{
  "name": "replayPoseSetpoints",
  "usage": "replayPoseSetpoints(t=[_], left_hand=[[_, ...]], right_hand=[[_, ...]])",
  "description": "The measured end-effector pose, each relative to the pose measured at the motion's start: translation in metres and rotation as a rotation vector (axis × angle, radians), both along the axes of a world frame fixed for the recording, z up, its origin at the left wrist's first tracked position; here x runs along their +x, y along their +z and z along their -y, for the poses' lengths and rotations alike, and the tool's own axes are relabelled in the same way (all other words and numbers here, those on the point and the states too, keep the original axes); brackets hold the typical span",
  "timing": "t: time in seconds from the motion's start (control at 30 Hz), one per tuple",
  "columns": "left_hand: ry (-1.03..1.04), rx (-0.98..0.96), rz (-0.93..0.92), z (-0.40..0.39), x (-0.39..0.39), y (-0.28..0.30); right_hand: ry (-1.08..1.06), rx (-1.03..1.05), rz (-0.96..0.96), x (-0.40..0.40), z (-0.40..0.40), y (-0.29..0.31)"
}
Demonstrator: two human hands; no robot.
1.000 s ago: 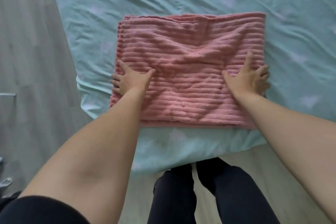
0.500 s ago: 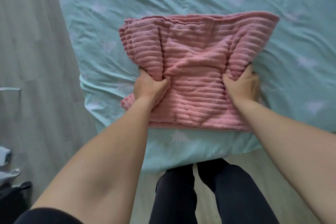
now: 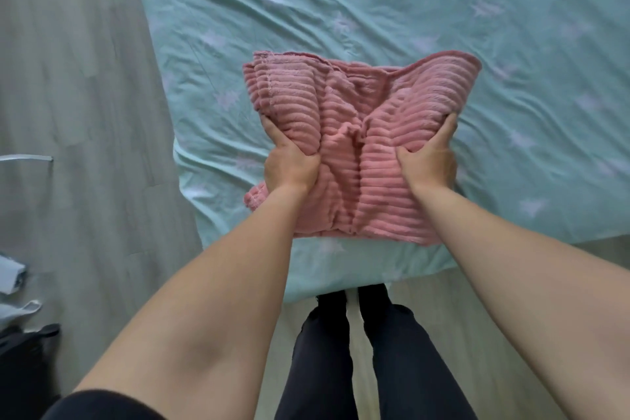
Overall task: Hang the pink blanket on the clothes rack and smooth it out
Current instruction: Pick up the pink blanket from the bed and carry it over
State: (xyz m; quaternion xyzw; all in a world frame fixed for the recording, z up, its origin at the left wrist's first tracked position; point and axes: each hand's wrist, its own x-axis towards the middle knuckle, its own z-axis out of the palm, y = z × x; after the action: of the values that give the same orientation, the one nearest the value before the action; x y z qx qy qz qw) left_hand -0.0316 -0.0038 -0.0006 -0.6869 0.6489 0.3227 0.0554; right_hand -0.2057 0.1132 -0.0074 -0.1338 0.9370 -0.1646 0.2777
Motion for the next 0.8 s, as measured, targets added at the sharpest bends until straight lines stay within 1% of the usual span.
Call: replayPoseSetpoints(t=[0.07, 0.2, 0.37, 0.43, 0.57, 0.67, 0.8], left_hand=[[0.002, -0.005, -0.004, -0.003, 0.000, 0.026], [0.033, -0.047, -0.024, -0.014, 0.007, 0.096], [0.109, -0.108, -0.058, -0.033, 0.040, 0.171], [0.167, -0.138, -0.071, -0.042, 0.061, 0.199], [0.298, -0.216, -0.034, -0.054, 0.116, 0.247], [0.386, -0.260, -0.017, -0.058, 0.157, 0.274], [0.447, -0.303, 0.006, -0.063, 0.212, 0.299]], right_hand=[[0.024, -0.029, 0.006, 0.005, 0.003, 0.026], [0.102, -0.063, 0.003, 0.013, 0.005, 0.088], [0.294, -0.100, 0.003, 0.043, 0.014, 0.153], [0.389, -0.126, -0.006, 0.059, 0.019, 0.178], [0.547, -0.190, 0.010, 0.106, 0.030, 0.225], [0.619, -0.244, 0.031, 0.150, 0.041, 0.255], [0.714, -0.263, 0.019, 0.208, 0.054, 0.283]])
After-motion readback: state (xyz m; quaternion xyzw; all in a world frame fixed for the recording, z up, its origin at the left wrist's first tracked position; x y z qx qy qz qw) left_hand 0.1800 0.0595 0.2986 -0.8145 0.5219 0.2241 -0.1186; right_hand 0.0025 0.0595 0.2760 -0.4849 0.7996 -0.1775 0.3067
